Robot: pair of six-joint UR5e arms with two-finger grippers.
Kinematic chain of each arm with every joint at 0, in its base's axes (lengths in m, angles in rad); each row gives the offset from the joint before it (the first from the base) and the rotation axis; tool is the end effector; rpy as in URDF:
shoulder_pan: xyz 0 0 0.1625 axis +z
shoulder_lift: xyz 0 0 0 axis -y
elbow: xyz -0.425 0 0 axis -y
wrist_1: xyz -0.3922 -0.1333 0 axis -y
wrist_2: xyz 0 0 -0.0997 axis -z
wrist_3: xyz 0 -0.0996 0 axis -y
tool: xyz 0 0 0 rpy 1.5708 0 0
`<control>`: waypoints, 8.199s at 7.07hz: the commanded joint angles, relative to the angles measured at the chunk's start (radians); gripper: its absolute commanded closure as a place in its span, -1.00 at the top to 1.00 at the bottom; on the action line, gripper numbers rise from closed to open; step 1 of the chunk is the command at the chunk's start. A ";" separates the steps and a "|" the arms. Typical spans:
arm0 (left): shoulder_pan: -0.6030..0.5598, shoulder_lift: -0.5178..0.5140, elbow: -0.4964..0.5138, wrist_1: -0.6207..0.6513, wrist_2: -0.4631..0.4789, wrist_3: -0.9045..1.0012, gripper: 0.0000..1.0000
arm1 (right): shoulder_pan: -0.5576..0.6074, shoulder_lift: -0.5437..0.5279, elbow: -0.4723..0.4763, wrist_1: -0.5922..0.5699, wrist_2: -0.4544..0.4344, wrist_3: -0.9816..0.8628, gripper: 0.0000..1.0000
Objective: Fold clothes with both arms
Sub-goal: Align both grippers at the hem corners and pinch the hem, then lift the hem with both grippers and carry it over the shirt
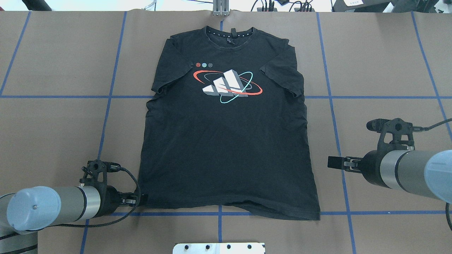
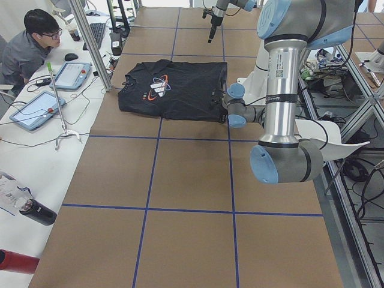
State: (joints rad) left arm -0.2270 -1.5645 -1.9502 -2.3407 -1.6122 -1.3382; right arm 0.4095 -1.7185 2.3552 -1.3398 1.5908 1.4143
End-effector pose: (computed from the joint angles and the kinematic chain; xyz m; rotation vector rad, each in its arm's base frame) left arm 0.4527 -0.2371 0.3951 0.2245 1.1212 0.0286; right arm -0.3084 -0.2770 0.3380 0.2248 -0.8404 0.2282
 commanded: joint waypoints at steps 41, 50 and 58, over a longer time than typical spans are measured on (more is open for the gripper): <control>0.038 0.007 -0.067 0.007 0.090 0.001 -1.00 | -0.429 -0.004 -0.218 0.162 -0.354 0.264 -1.00; -0.226 -0.132 -0.527 0.665 -0.340 0.301 -1.00 | -0.125 -0.027 0.222 0.027 0.230 0.103 -1.00; -0.300 -0.247 -0.366 0.658 -0.201 0.303 -1.00 | 0.001 0.170 0.052 -0.098 0.100 0.060 -1.00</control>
State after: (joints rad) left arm -0.4506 -1.7385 -2.4230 -1.6798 -1.8544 -1.0361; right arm 0.3095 -1.6297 2.5083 -1.4322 1.6979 1.4833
